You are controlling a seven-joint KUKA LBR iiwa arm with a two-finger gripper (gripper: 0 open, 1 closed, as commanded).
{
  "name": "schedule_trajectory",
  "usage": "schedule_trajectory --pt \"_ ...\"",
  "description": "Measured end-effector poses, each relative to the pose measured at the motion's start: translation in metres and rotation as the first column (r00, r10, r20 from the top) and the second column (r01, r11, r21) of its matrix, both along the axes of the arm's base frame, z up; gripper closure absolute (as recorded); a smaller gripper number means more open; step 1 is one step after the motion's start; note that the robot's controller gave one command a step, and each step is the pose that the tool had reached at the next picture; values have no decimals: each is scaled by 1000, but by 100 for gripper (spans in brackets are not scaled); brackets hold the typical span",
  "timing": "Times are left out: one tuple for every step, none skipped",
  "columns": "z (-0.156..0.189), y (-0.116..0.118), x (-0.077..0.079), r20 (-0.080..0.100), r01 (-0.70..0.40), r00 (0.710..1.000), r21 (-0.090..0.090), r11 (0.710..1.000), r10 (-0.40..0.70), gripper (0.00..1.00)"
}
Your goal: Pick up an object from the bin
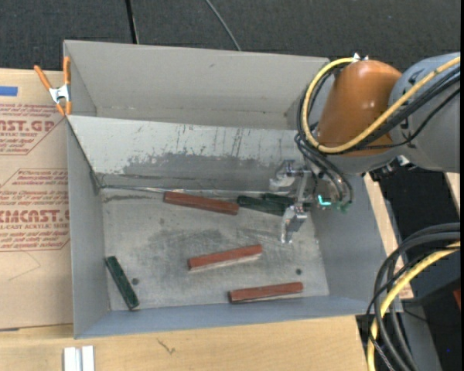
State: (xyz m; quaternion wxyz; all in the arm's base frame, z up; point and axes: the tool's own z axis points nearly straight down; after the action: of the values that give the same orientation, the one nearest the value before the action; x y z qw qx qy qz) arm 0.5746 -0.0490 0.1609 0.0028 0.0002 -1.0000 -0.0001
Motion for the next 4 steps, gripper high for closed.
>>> schedule_trajectory --pt "4 0 2 7 -1 1000 -1 1000 1 0" --pt "-86 26 -35 11 -171 985 -2 985 171 100" --pt "-86 26 -35 11 -172 985 -3 985 172 100" --pt "34 36 -52 7 -211 978 0 978 211 100"
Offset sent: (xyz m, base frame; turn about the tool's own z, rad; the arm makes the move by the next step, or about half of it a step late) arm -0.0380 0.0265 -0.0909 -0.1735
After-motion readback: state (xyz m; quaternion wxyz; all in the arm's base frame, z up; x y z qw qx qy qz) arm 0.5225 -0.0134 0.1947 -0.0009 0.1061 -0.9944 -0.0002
